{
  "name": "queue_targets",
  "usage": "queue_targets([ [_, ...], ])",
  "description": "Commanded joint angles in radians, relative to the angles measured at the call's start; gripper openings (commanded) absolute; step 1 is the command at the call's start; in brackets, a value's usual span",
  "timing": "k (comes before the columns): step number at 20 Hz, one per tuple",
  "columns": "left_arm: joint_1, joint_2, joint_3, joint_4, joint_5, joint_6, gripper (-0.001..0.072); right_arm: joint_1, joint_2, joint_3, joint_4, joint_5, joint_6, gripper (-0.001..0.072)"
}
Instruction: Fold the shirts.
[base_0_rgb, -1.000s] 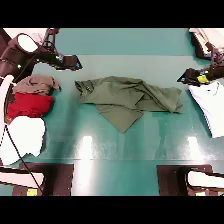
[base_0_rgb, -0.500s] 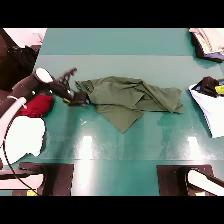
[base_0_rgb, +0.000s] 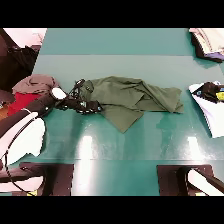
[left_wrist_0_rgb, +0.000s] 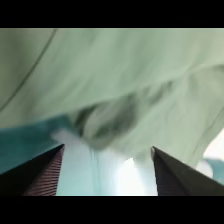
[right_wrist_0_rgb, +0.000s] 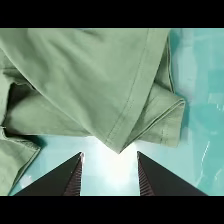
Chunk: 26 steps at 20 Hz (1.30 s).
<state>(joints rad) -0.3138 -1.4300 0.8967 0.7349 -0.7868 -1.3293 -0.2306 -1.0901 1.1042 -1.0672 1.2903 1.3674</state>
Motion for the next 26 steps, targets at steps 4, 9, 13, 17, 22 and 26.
queue_targets([
  [4,-0.032,-0.002,-0.01,-0.064,0.117,-0.006,0.0386,0.0,0.005,-0.004,0.027,0.004,0.0,0.0375],
  [9,-0.026,0.003,-0.004,-0.063,0.083,-0.004,0.0034,-0.018,0.005,-0.005,0.016,0.036,0.0,0.0375],
  [13,0.043,0.08,0.103,-0.05,-0.053,0.062,0.0033,-0.138,0.007,-0.118,0.017,0.075,-0.02,0.0376],
  [17,0.086,0.185,0.204,-0.021,-0.098,0.082,0.0033,-0.216,-0.05,-0.3,0.029,-0.008,-0.073,0.0375],
  [22,0.086,0.212,0.211,-0.014,-0.135,0.08,0.0034,-0.206,-0.23,-0.331,0.204,-0.059,-0.158,0.0316],
  [26,0.086,0.212,0.211,-0.011,-0.166,0.08,0.0034,-0.136,-0.313,-0.283,0.207,-0.12,-0.158,0.0317],
])
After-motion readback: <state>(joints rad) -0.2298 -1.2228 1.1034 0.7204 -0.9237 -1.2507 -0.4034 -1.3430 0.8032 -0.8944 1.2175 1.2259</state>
